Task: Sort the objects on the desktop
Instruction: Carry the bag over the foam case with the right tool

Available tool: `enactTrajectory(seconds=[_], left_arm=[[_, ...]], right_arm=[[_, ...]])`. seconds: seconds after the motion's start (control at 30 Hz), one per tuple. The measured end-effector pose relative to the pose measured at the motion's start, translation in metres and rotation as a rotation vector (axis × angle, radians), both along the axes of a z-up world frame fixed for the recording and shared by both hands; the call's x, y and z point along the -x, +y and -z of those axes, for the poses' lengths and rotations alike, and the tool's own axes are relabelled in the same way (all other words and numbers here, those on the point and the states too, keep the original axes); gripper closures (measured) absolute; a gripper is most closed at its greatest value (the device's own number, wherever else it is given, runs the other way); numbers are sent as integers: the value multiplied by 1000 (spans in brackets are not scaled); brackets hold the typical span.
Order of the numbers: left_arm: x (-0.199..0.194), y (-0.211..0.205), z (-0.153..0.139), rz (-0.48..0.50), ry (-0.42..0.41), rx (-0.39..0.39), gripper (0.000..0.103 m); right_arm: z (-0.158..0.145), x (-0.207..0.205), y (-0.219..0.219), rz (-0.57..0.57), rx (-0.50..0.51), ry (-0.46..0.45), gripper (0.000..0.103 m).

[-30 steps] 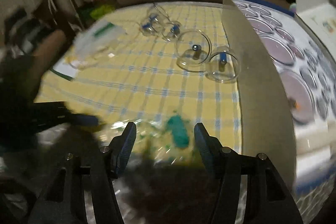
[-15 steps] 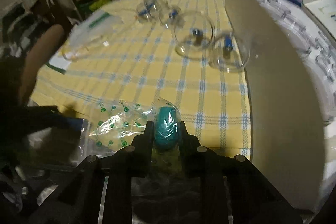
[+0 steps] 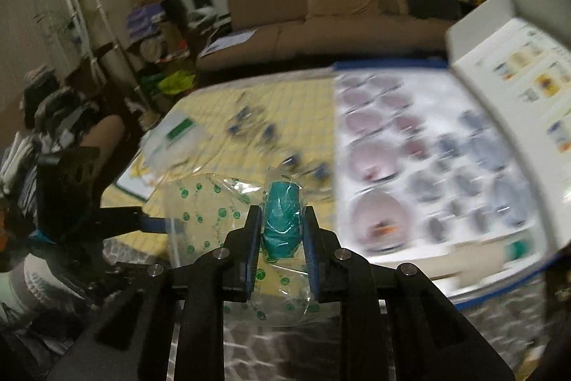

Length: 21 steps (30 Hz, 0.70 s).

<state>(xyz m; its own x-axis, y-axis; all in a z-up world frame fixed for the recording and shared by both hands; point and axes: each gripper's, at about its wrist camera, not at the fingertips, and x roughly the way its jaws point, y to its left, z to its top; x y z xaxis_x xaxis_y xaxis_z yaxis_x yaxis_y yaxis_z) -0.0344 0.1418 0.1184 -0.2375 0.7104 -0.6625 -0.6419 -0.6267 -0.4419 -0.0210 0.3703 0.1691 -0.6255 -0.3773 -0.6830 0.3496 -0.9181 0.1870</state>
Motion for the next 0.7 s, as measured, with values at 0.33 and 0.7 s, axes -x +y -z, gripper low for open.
enactTrajectory(seconds=[0.33,0.7], left_arm=[[12,101,-29,129,76,48,17],[23,160,-20,176,84,109,17]], right_arm=[[17,58,125,215,-44,-106,81],[50,76,156,307,-132,-136,51]])
